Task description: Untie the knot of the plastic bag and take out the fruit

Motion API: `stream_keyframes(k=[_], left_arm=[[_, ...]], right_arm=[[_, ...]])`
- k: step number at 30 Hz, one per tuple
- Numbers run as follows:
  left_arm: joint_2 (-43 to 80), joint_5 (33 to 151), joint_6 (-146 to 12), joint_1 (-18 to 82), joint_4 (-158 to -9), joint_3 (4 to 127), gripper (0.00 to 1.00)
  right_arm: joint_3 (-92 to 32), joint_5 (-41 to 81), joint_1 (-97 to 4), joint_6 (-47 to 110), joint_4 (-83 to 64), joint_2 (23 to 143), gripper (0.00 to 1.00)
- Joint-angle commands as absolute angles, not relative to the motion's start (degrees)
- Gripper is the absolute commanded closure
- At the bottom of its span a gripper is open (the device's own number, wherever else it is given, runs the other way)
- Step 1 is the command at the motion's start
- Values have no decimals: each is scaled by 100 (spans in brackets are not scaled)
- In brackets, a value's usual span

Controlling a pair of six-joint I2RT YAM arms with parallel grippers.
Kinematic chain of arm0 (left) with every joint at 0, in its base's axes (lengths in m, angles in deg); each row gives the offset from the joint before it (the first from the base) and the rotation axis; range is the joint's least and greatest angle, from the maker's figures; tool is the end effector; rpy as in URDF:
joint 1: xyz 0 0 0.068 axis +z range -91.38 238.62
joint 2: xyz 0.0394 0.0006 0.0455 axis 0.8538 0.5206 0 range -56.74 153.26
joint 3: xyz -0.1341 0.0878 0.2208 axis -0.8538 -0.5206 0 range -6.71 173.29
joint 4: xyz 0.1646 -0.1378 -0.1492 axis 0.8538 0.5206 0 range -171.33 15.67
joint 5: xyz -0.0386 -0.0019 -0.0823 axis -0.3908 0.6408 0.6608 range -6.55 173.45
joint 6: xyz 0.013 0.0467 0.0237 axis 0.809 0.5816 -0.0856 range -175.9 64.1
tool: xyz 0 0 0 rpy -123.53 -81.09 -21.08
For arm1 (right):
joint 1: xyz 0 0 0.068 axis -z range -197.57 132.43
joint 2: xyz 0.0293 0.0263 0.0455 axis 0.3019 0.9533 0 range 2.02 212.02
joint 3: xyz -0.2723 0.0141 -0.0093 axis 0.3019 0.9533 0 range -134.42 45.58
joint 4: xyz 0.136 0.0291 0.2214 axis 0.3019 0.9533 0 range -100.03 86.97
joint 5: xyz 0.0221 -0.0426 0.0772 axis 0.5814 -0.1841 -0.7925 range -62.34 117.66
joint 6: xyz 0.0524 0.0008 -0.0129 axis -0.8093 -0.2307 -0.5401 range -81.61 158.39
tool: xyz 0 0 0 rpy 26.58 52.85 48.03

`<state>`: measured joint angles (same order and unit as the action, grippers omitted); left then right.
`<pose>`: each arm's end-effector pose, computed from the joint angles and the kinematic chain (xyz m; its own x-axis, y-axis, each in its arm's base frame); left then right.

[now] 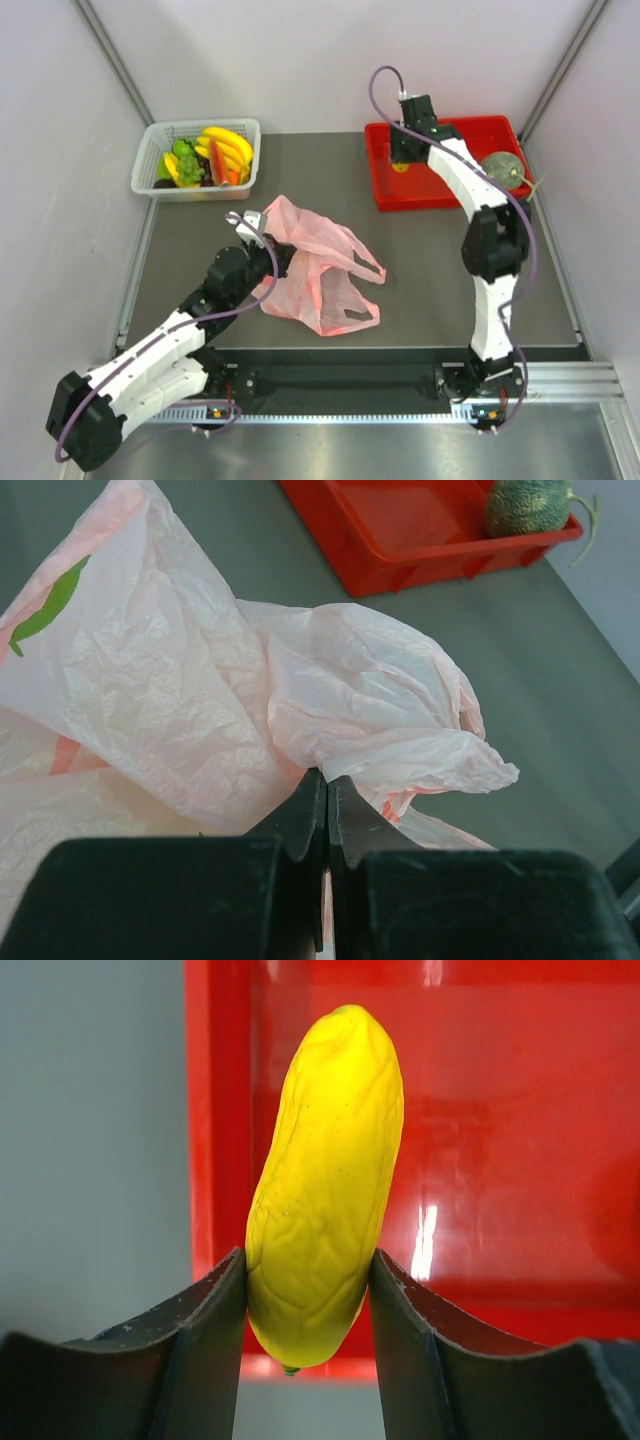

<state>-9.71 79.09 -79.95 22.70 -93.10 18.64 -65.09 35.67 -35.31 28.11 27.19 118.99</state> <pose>0.1617 -0.1138 0.2531 -0.3410 -0.2548 -0.9049 0.4220 0.8186 -0.3896 0.4482 0.1382 0.3063 -0.6820 -0.0326 -0.7307 -0.0852 0.9957 0.0351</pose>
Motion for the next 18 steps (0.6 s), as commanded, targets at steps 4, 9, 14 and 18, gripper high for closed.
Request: stream_keyframes(k=[4, 9, 14, 18], left_arm=[[-1252, 8310, -7857, 2285, -9206, 2098, 100], [-1464, 8319, -7840, 2285, -9100, 2045, 100], [-1648, 8249, -7875, 2294, -8986, 2036, 100], [-1806, 8065, -7892, 2285, -8775, 2045, 94]], right_arm=[[-8298, 3549, -3234, 2767, 3462, 13243, 100], [-8204, 3417, -3129, 3003, 3471, 13578, 82], [-8124, 3329, -3102, 3118, 3401, 13544, 50], [-8124, 3294, -3093, 3136, 3401, 13430, 31]])
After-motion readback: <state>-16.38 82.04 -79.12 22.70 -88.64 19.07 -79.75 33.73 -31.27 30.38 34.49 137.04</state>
